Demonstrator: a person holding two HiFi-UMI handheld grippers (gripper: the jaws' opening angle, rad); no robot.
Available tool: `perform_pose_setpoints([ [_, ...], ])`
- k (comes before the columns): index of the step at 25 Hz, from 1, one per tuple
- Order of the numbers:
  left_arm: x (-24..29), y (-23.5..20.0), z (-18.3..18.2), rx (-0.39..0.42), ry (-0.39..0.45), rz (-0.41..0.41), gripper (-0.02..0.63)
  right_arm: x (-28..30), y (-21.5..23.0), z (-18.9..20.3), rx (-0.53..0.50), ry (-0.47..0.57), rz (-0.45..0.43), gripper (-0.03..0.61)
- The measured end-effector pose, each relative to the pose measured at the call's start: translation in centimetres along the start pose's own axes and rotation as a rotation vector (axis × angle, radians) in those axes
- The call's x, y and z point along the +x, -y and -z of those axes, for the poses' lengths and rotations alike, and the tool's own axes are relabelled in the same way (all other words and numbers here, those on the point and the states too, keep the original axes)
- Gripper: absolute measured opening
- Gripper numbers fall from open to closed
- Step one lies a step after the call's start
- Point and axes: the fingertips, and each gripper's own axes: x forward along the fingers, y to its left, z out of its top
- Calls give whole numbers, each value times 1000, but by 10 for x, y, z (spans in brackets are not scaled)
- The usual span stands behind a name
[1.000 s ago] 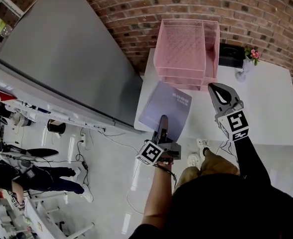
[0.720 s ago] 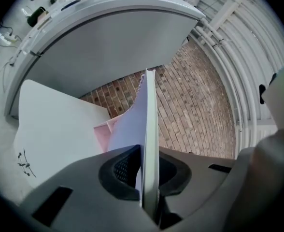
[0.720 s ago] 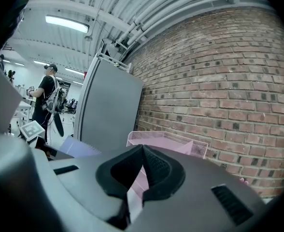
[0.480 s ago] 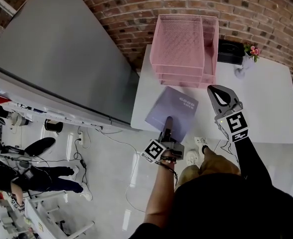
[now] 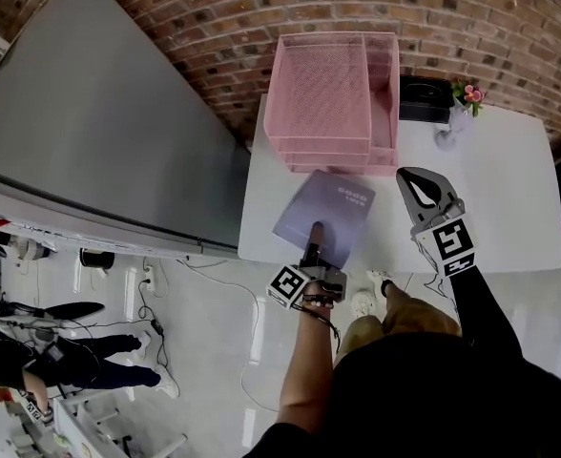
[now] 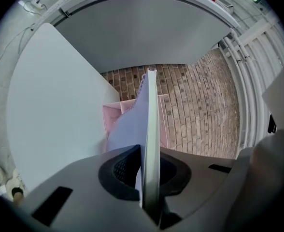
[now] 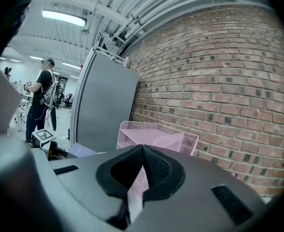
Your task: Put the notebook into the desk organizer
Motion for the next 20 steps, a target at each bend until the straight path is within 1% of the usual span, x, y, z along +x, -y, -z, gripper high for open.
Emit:
perform_pose_setpoints([
  [3,13,-1,-8,-19,12,14,38,-1,8,2,-2,-9,9,21],
  [5,21,1,-13,-37,24,43,38,-2,15,5,9,-13,14,21],
  [7,28,-1,-21,-75,60,84,40,-3,24,8,43,-14,22,21],
  [8,30,-11,-25,-102,87,82,40,-3,28,10,57,-17,27,21],
  [9,33,-25,-29,-128,116,55,38,-4,32,13,61,-22,31,21],
  [11,35,-58,-34,-170,164,-47,38,-5,36,16,50,-32,35,21],
  [12,36,-70,-35,-178,177,-99,38,-5,37,16,43,-36,35,21],
  [14,39,-82,-34,-161,182,-179,38,-4,40,18,37,-39,33,21],
  [17,45,-91,-31,-118,179,-277,38,1,44,20,43,-44,30,21],
  [20,47,-102,-27,-56,163,-397,38,7,45,24,46,-50,18,21],
])
